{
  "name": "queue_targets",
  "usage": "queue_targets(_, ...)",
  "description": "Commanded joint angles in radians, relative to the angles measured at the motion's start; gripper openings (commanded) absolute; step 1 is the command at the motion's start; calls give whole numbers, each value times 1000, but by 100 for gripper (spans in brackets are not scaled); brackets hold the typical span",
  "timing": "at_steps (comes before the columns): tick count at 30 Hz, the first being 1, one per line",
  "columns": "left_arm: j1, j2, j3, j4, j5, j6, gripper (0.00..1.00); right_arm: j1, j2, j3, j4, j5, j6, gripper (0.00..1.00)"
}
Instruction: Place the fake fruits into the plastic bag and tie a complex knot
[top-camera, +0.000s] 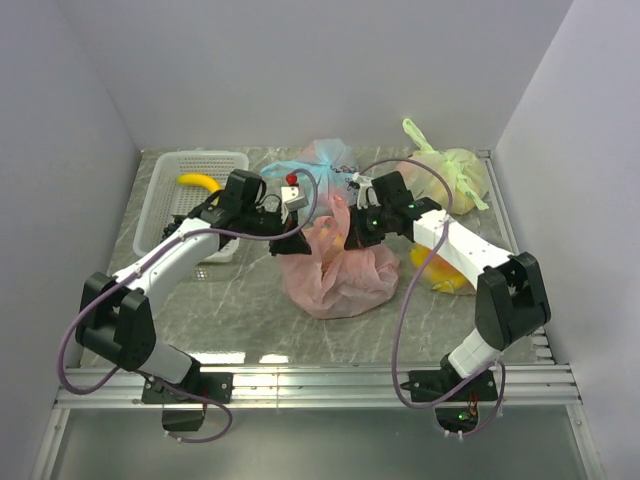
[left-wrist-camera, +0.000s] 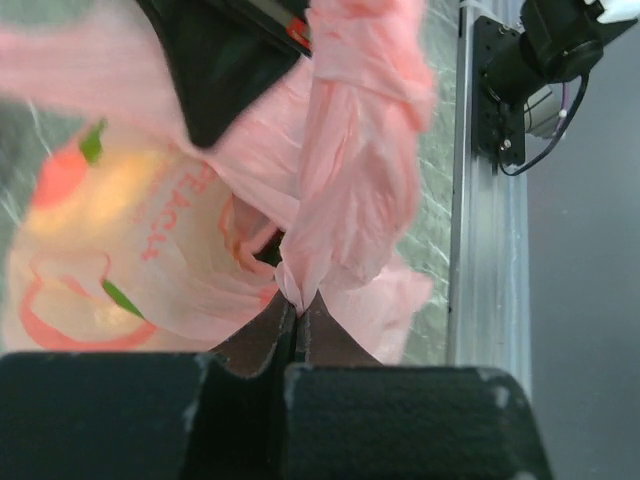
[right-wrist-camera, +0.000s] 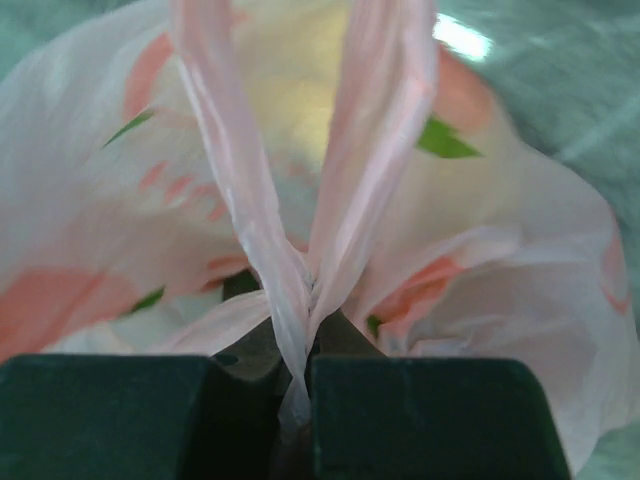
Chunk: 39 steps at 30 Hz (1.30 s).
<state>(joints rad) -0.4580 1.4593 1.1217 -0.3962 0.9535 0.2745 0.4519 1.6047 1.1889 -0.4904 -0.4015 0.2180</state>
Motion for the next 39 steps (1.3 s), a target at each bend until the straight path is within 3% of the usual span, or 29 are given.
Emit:
queue_targets(1, -5, 42, 98, -92, 90, 155, 0, 7, -94, 12, 20, -268, -316, 0)
queue_targets(8, -25, 81, 98, 114, 77, 28, 1, 10, 14, 126, -121, -549, -477, 0)
queue_targets(14, -45, 110, 52, 301, -42, -107, 1, 11, 73, 161, -252, -597, -592, 0)
queue_targets(20, -50, 121, 23, 330, -104, -164, 1, -30, 78, 156, -289, -658, -608, 21)
queue_targets(28, -64, 122, 27, 298, -150, -146, 1, -32, 152, 253, -365, -698, -624, 26)
queue_targets(29, -62, 119, 27, 295, -156, -133, 1, -32, 167, 268, -405, -698, -643, 40)
queue_targets(30, -62, 118, 29, 293, -174, -127, 1, -32, 172, 273, -421, -697, -660, 46)
queue_targets(31, -65, 116, 30, 283, -183, -118, 0, -32, 175, 278, -434, -695, -670, 70)
queue_targets(32, -65, 112, 32, 280, -188, -107, 1, -33, 182, 291, -476, -703, -707, 75)
queue_targets(33, -67, 107, 32, 277, -196, -101, 1, -33, 187, 299, -500, -726, -735, 95)
queue_targets(36, -71, 101, 32, 295, -190, -113, 1, -32, 198, 319, -533, -744, -789, 96)
queue_targets(39, -77, 92, 27, 327, -173, -146, 1, -32, 161, 269, -358, -682, -629, 97)
